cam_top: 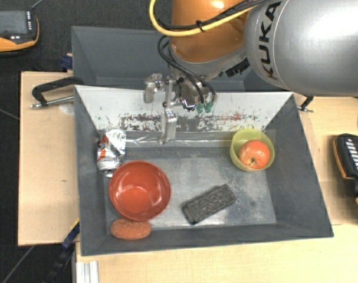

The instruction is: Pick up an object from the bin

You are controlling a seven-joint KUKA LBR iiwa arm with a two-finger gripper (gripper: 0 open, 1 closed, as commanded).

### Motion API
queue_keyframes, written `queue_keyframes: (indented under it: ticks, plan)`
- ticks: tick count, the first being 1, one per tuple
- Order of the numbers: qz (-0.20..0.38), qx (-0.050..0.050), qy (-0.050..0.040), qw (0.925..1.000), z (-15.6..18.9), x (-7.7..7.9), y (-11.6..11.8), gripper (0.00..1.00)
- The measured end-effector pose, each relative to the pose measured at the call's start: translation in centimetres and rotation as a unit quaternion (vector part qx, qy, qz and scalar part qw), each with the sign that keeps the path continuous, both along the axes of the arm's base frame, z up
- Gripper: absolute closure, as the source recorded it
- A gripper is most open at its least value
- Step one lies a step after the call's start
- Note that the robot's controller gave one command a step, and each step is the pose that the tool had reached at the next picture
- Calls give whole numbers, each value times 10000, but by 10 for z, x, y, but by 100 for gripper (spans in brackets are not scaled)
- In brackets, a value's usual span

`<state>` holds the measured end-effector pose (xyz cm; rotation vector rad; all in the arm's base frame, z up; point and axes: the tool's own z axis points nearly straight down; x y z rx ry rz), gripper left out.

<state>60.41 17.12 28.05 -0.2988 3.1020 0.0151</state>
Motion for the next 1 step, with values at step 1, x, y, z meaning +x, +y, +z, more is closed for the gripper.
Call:
queue_keyframes:
  ticks: [1]
  plan:
    - [7, 2, 15, 10000, -1, -1, 1, 100]
